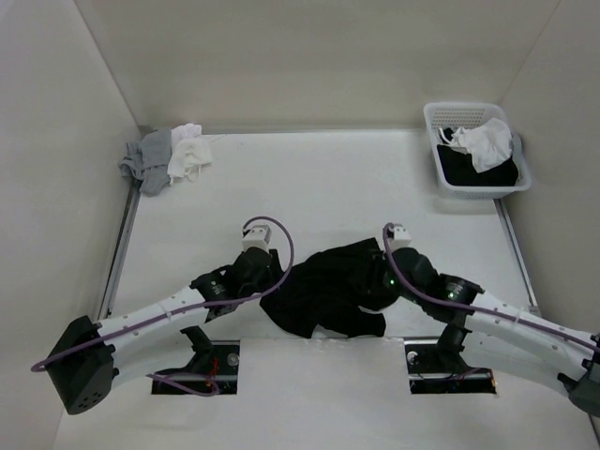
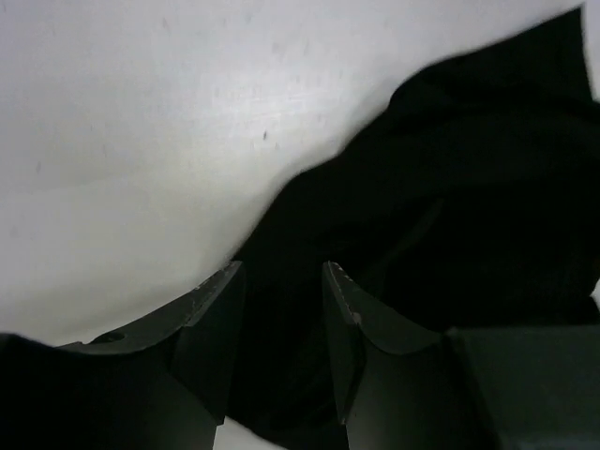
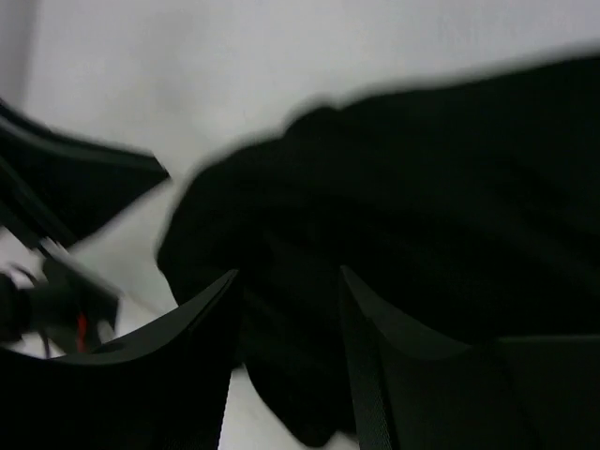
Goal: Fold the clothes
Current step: Flatten the tank top out
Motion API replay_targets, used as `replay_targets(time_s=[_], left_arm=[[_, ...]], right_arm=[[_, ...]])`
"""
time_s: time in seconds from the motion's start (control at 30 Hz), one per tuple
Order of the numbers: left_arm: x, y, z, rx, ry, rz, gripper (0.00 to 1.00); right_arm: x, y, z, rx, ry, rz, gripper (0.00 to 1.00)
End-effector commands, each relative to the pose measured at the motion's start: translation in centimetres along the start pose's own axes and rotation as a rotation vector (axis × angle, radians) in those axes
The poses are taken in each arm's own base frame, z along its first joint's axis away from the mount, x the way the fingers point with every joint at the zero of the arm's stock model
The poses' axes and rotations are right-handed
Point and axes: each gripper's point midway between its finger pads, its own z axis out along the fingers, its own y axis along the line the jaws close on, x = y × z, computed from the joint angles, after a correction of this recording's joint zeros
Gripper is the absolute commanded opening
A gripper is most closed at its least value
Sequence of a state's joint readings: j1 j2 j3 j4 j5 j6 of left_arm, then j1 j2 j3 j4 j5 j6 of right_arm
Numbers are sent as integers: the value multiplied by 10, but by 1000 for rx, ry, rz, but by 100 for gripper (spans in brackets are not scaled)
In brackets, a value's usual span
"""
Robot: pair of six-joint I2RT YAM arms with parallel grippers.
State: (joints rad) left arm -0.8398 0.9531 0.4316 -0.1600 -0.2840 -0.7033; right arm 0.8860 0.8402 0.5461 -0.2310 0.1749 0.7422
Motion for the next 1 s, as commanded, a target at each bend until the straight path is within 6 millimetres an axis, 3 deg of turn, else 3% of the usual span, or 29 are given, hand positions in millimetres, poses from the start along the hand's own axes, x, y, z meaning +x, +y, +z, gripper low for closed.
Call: replay_targets(time_s=[0.0, 0.1, 0.23, 0.43, 0.53, 0.7, 0.77, 0.8, 0.83, 0.87, 0.93, 0.97], left_arm=[[17, -19, -29, 18, 77, 36, 37], [21, -43, -39, 123, 63, 92, 41], [40, -61, -46, 207, 106, 221, 51], [89, -84, -39, 269, 229, 379, 56], [98, -91, -30, 249, 204, 447, 57], [107, -91, -21, 229, 211, 514, 56], [111, -93, -18, 237, 210, 536, 39], [111, -93, -18, 235, 211, 544, 26], [111, -93, -18, 236, 211, 547, 23], [108, -92, -18, 233, 205, 541, 14], [97, -91, -20, 236, 183, 517, 5], [80, -94, -27, 246, 150, 481, 2]], right_arm=[[58, -31, -41, 128, 180, -6, 51], [80, -22, -56, 97, 269, -29, 56], [116, -31, -62, 165, 389, -74, 62], [117, -24, -42, 213, 386, -107, 56], [119, -24, -26, 238, 363, -119, 51], [127, -36, -22, 264, 382, -149, 43], [131, -38, -20, 264, 396, -160, 35], [133, -38, -20, 259, 406, -161, 31], [133, -38, -19, 258, 410, -160, 27], [133, -39, -19, 258, 409, -157, 18], [122, -39, -21, 255, 370, -145, 9], [98, -29, -27, 217, 284, -118, 6]])
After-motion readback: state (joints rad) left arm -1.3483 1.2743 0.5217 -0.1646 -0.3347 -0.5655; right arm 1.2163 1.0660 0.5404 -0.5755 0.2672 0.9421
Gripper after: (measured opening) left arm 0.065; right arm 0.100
